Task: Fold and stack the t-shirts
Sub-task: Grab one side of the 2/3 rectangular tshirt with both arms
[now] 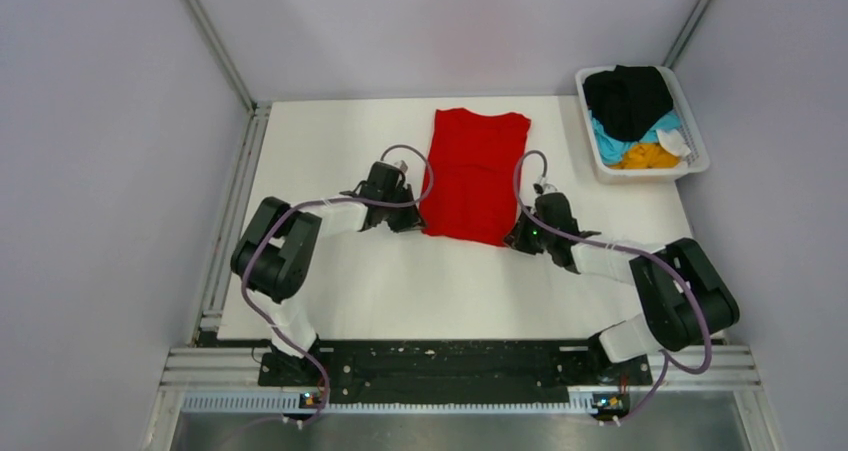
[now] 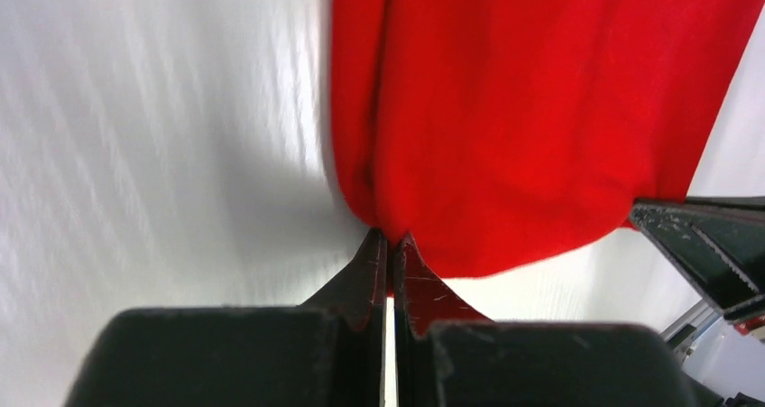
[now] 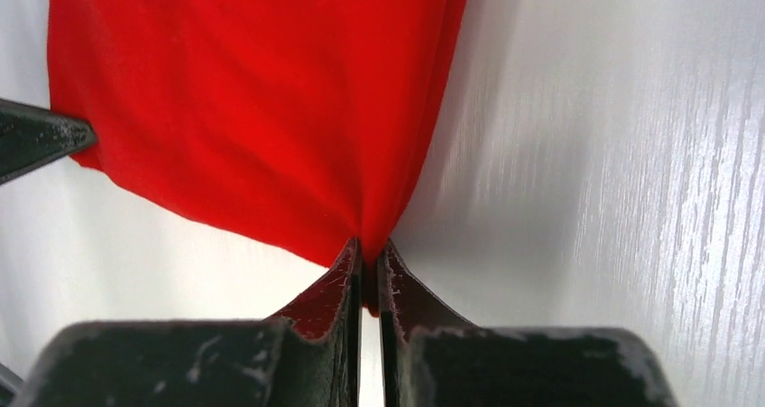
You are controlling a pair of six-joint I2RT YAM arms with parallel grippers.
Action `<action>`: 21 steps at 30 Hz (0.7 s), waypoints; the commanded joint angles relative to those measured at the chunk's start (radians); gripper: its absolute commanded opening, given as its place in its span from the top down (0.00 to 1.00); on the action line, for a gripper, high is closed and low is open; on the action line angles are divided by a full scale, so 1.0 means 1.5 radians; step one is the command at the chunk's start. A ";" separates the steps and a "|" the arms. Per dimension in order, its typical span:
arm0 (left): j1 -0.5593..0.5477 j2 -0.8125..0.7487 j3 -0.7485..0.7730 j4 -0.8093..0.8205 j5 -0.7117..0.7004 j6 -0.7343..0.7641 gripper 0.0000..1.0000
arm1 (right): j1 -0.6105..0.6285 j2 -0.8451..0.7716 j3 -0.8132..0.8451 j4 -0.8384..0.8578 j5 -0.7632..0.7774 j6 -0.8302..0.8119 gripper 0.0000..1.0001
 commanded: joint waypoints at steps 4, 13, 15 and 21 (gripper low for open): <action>-0.045 -0.107 -0.214 0.036 -0.091 -0.043 1.00 | 0.030 -0.078 -0.086 -0.029 -0.010 0.000 0.97; -0.217 -0.299 -0.413 -0.035 -0.176 -0.214 1.00 | 0.153 -0.337 -0.192 -0.279 0.010 0.091 1.00; -0.244 -0.346 -0.436 -0.039 -0.179 -0.245 1.00 | 0.182 -0.399 -0.199 -0.317 -0.002 0.105 1.00; -0.286 -0.477 -0.408 -0.074 -0.217 -0.226 1.00 | 0.193 -0.512 -0.153 -0.405 -0.007 0.100 1.00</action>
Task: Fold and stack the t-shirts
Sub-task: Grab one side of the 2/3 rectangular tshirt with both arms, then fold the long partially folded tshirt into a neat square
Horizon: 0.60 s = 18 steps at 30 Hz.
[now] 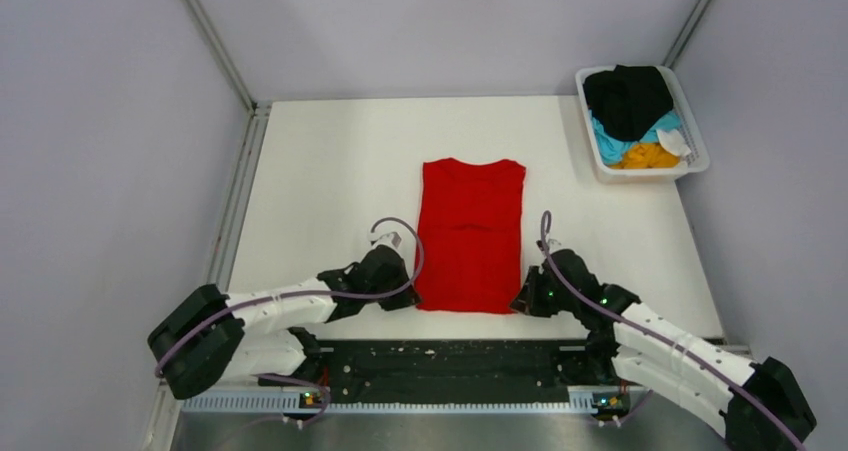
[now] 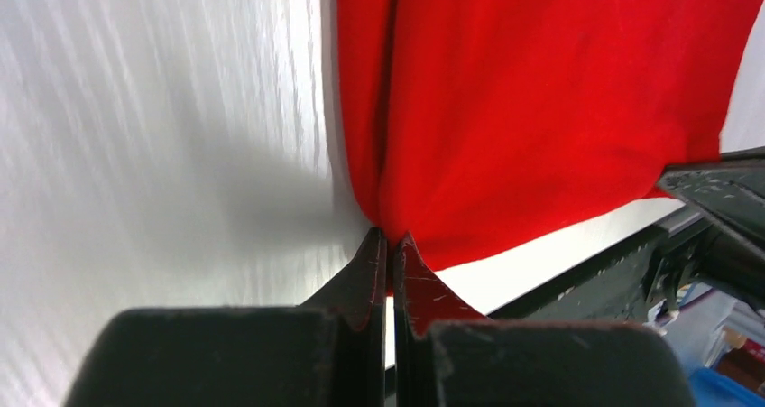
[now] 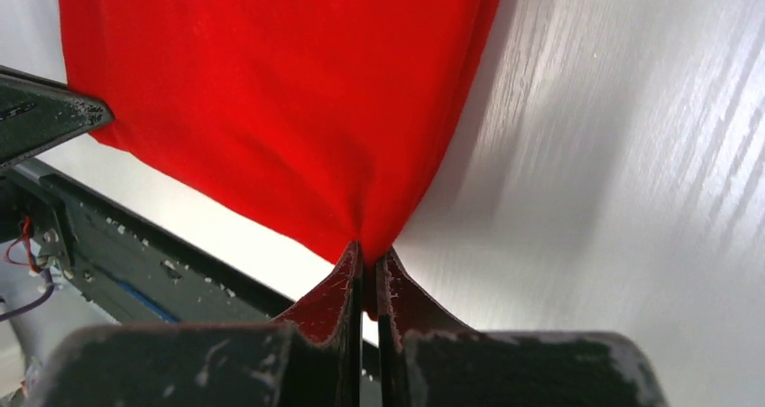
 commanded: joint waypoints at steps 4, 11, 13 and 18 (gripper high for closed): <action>-0.018 -0.110 0.043 -0.088 -0.048 0.077 1.00 | 0.007 -0.059 0.097 -0.106 0.051 -0.027 1.00; -0.016 -0.116 0.145 -0.069 -0.133 0.138 1.00 | 0.006 -0.012 0.231 -0.098 0.122 -0.085 1.00; -0.014 -0.107 0.177 -0.048 -0.164 0.155 1.00 | 0.007 0.003 0.262 -0.094 0.167 -0.096 1.00; 0.026 -0.040 0.286 -0.076 -0.268 0.187 1.00 | -0.013 0.081 0.331 -0.066 0.216 -0.138 1.00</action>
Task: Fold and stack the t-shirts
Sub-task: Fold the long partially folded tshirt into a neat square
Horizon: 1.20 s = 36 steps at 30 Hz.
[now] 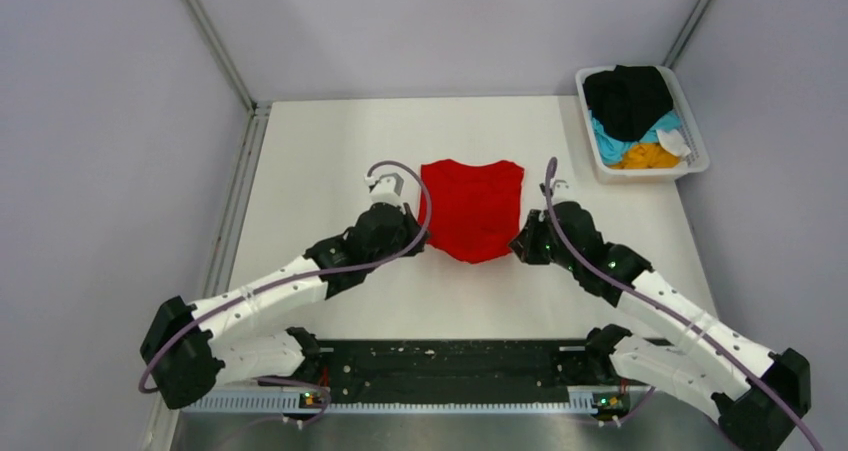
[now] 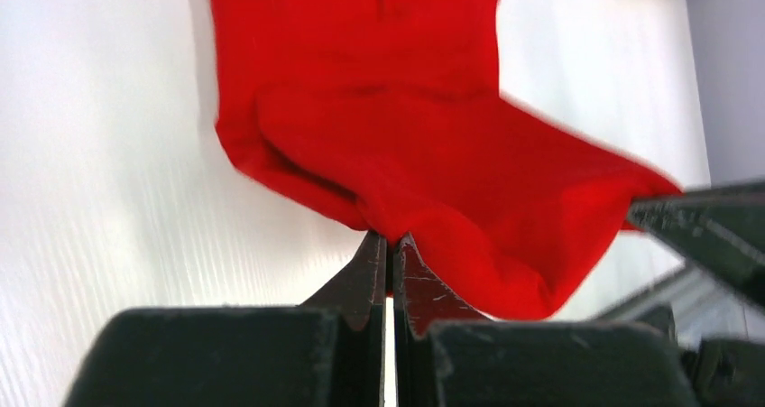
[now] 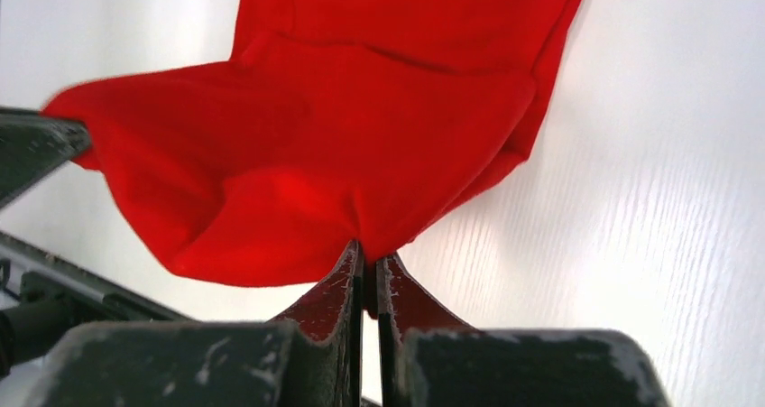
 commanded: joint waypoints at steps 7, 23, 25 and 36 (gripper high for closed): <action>0.152 0.179 0.203 0.060 -0.030 0.074 1.00 | -0.160 0.121 0.100 0.138 -0.019 -0.088 1.00; 0.235 0.461 0.471 0.012 -0.054 0.112 1.00 | -0.289 0.404 0.245 0.278 -0.042 -0.132 1.00; 0.242 0.501 0.510 -0.006 -0.062 0.111 1.00 | -0.294 0.442 0.258 0.291 -0.042 -0.128 1.00; 0.283 0.658 0.661 -0.061 0.002 0.107 0.40 | -0.318 0.621 0.358 0.313 -0.005 -0.103 0.57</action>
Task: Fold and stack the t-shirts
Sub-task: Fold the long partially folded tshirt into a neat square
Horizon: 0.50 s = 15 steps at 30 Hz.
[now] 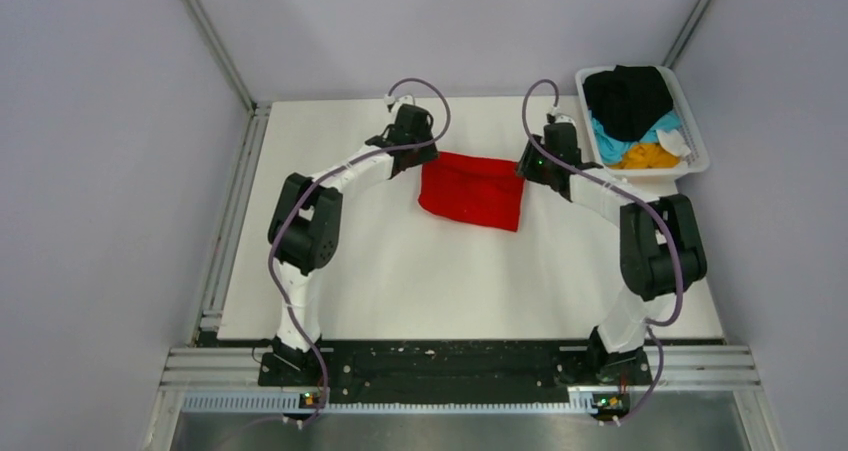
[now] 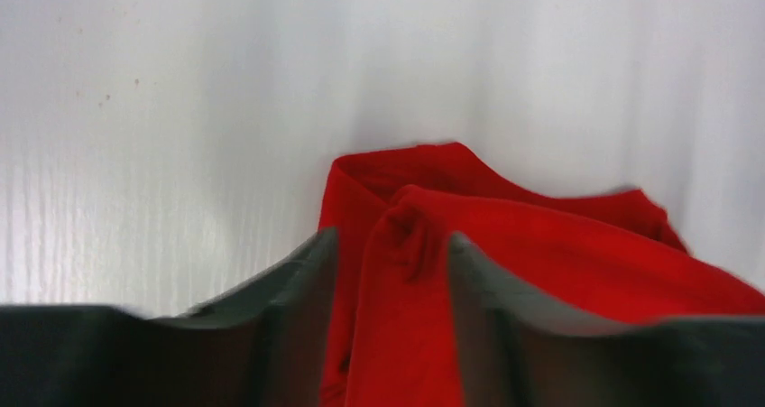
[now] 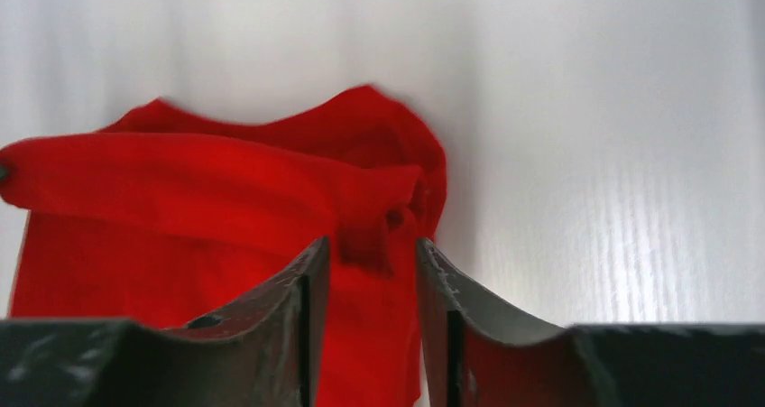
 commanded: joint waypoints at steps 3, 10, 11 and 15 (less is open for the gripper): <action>0.030 -0.003 0.070 -0.030 0.002 0.037 0.04 | -0.030 0.029 0.102 -0.018 0.063 0.007 0.24; 0.026 -0.095 -0.036 0.038 0.221 0.038 0.01 | -0.030 -0.061 -0.008 0.087 -0.126 0.035 0.11; 0.021 -0.103 -0.054 0.055 0.272 0.036 0.01 | -0.029 -0.067 -0.027 0.122 -0.183 0.046 0.10; 0.001 -0.128 -0.123 0.092 0.359 0.025 0.01 | -0.010 -0.045 -0.050 0.191 -0.298 0.092 0.10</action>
